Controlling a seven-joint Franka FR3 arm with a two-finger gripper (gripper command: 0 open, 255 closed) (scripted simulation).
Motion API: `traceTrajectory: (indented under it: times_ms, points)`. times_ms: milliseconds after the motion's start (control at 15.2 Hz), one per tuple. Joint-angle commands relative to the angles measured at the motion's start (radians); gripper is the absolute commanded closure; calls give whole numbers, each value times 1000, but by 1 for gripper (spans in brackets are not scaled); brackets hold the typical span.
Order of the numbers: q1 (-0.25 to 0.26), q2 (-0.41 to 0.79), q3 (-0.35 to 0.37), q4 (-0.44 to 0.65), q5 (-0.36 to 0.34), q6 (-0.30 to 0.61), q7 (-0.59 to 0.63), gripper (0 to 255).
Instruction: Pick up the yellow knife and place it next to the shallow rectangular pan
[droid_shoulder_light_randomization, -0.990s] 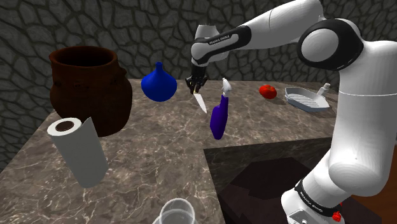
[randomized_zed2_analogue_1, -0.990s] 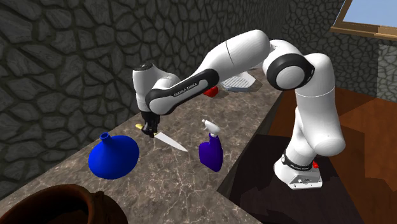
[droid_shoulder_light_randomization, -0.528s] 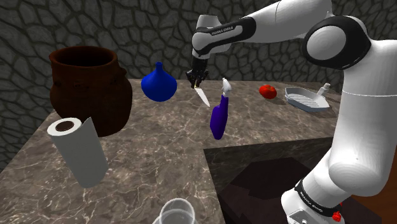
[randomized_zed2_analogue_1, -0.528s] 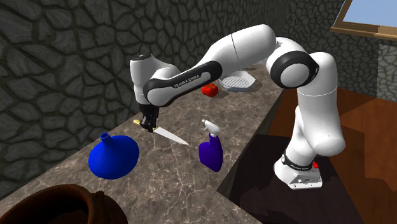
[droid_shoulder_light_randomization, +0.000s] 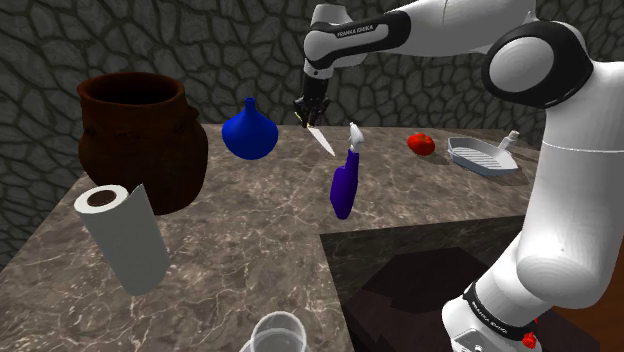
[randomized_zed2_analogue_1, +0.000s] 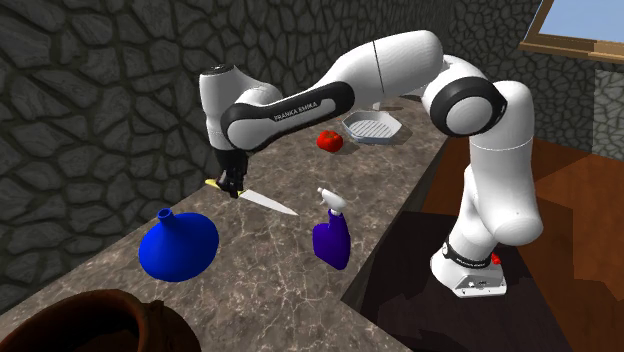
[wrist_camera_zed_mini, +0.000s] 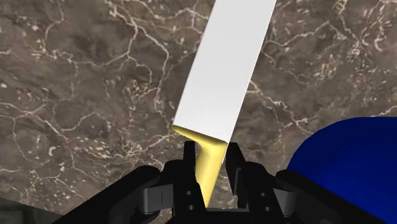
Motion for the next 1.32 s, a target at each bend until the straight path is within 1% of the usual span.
traceTrajectory:
  times_ms: [0, 66, 396, 726, 1254]
  points:
    - [0, -1, 0, 28, 0, -29, 1, 255]
    - [0, -2, 0, 31, 0, -34, 1, 255]
    - [-38, -185, -19, -230, 8, 44, -60, 255]
    - [-74, -346, -47, -441, 10, 93, -127, 255]
    - [-136, -581, -113, -709, -9, 124, -245, 255]
